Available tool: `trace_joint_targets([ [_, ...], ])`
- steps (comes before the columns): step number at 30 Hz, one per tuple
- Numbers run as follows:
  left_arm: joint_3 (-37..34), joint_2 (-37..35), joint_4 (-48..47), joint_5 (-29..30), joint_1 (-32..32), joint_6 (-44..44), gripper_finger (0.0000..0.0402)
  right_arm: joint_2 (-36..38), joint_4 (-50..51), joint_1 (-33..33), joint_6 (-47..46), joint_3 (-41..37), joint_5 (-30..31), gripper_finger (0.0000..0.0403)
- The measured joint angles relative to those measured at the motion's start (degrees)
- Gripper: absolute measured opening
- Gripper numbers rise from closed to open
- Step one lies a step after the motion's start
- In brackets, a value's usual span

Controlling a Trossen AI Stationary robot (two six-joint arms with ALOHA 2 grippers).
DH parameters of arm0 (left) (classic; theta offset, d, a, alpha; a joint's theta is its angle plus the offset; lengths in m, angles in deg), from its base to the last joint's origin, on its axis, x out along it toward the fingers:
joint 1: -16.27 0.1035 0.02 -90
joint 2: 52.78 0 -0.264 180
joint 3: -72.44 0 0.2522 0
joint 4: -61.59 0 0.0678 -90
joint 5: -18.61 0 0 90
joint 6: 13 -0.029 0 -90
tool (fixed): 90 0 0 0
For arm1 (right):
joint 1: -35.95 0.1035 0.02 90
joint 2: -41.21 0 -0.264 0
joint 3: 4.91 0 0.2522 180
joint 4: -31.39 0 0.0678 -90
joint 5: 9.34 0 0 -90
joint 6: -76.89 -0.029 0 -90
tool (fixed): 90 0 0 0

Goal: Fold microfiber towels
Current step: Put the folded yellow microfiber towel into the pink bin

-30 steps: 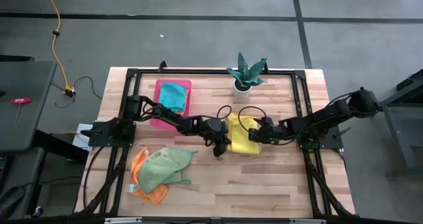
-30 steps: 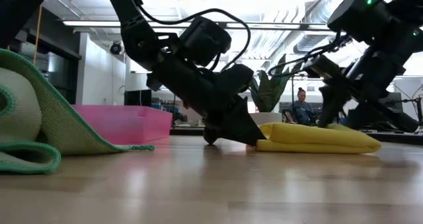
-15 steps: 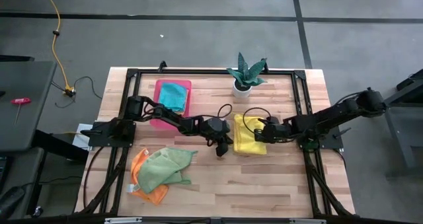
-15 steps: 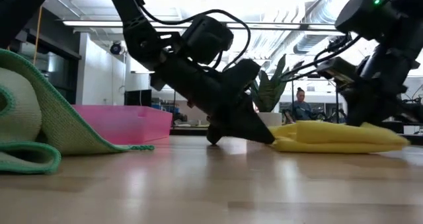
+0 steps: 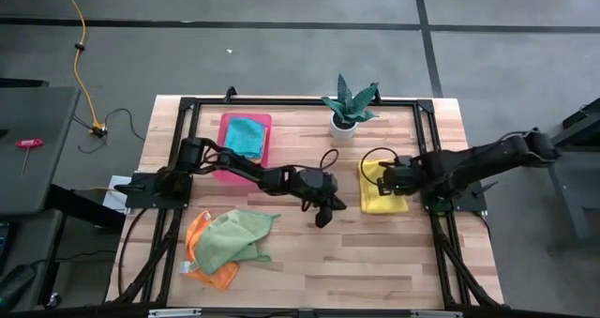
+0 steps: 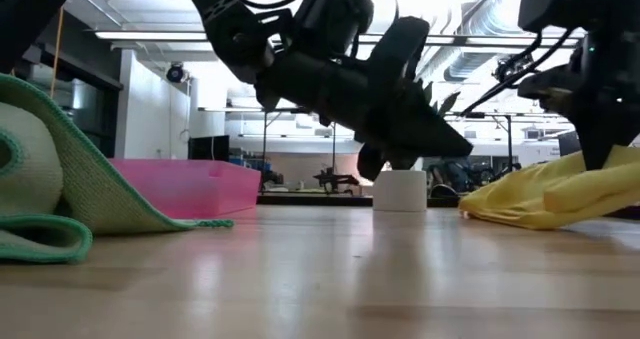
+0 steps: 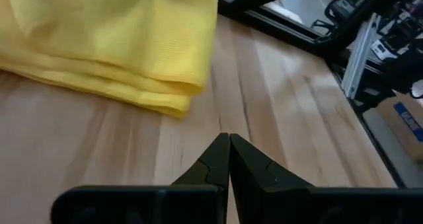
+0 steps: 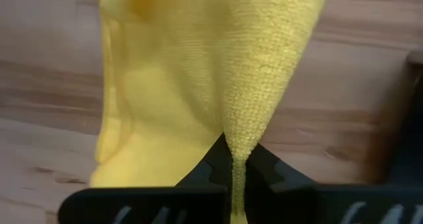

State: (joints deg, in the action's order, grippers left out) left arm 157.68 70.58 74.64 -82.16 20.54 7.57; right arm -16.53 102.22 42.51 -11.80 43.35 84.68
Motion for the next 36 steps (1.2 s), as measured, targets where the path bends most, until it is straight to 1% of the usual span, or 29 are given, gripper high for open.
trace_joint_targets([
  [3,0.3,0.0,0.0,0.8,0.2,-1.5,0.0,-4.1,0.0,-0.7,1.7,1.6,-1.1,0.0],
  [10,0.3,-0.1,0.0,1.0,0.5,-2.8,0.0,-16.7,-1.4,-2.0,6.4,5.6,-3.0,0.0],
  [16,0.3,-0.1,0.0,0.5,0.4,-2.8,0.0,-24.9,0.2,-2.5,9.1,12.8,0.1,0.0],
  [20,0.3,-0.2,-0.5,0.5,0.3,-3.2,0.0,-29.1,0.3,-2.5,11.5,17.0,0.5,0.0],
  [23,0.4,-0.3,-1.8,-0.5,0.3,-3.2,0.0,-31.1,0.2,-2.5,12.0,19.2,1.5,0.0],
  [25,0.4,-0.7,-5.0,-3.6,0.7,-3.4,0.0,-31.7,0.1,-2.5,12.5,19.8,1.6,0.0],
  [27,0.3,-1.9,-9.7,-7.4,1.6,-5.3,0.0,-31.8,-0.4,-2.5,12.5,19.8,1.6,0.0],
  [28,0.3,-2.7,-12.2,-8.3,2.2,-6.7,0.0,-31.8,-0.7,-2.5,12.5,19.7,1.6,0.0],
  [30,-0.4,-5.1,-17.7,-8.6,3.5,-10.0,0.0,-31.8,-1.1,-2.5,12.7,19.1,1.5,0.0],
  [33,-2.9,-9.3,-21.4,-7.7,5.7,-13.9,0.0,-31.8,-3.6,-2.5,13.2,17.1,-0.4,0.0],
  [36,-6.8,-14.7,-20.2,-7.5,7.9,-14.8,0.0,-31.8,-9.1,-2.5,14.2,14.8,-2.2,0.0],
])
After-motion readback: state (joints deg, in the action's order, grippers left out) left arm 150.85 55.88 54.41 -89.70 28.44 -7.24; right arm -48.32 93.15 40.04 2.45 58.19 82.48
